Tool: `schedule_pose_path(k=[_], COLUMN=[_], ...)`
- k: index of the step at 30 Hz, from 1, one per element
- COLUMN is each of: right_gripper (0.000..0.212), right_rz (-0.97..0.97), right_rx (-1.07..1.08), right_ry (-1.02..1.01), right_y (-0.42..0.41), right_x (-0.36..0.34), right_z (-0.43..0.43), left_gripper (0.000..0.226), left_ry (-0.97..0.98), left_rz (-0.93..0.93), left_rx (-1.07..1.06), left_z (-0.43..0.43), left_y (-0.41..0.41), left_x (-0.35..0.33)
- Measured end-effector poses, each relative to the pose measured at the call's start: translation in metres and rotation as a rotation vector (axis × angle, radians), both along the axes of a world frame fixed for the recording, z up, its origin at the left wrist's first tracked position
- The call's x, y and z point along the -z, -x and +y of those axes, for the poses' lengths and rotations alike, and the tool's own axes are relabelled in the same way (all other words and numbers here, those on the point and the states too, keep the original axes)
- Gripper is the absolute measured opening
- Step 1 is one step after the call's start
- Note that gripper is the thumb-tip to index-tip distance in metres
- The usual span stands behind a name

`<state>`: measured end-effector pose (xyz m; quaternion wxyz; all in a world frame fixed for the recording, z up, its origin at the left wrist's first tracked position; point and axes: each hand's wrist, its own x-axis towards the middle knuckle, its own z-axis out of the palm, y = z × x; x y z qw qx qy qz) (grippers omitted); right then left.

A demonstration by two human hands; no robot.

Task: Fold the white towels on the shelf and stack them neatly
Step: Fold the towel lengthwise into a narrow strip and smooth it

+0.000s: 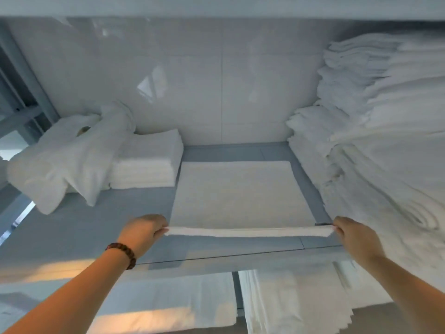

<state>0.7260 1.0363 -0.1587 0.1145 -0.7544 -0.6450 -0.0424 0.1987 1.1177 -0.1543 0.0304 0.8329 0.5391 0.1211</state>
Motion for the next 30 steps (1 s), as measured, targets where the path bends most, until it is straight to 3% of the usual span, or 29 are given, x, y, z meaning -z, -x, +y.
schedule_pose_path(k=[3,6,9,12,15,18,21,24,27,30], right_gripper=[0.021,0.015,0.038,0.022,0.032,0.032,0.035,0.045,0.051,0.062], right_rz=[0.023,0.072,0.070,0.091,0.175,0.268,0.245,0.174,0.030,-0.051], right_rx=[0.046,0.004,-0.024,-0.121,-0.110,-0.183,-0.362,-0.420,-0.423,-0.337], right_ry=[0.106,0.159,0.298,0.351,0.266,0.101,0.066,0.179,0.280,0.278], right_y=[0.010,0.012,0.011,0.015,0.026,0.064,0.118,0.164,0.178,0.153], right_x=[0.031,0.055,0.070,0.065,0.055,0.050,0.056,0.078,0.106,0.119], right_z=[-0.029,-0.051,-0.060,-0.063,-0.049,-0.005,0.060,0.111,0.132,0.137], left_gripper=[0.011,0.024,0.025,0.050,0.085,0.081,0.072,0.053,0.055,0.063], left_ry=[0.043,0.071,0.196,0.336,0.204,0.162,0.237,0.300,0.299,0.289], left_rz=[0.042,0.075,0.139,0.307,0.162,-0.022,-0.067,-0.002,0.184,0.232], left_rx=[0.050,0.089,0.076,0.057,0.050,0.004,-0.006,-0.027,-0.102,-0.245], left_z=[-0.023,-0.040,-0.055,-0.059,-0.052,-0.025,0.010,0.044,0.064,0.070], left_y=[0.002,0.008,0.003,0.002,-0.009,-0.049,-0.116,-0.174,-0.192,-0.186], left_x=[0.030,0.056,0.063,0.059,0.048,0.039,0.046,0.076,0.108,0.121])
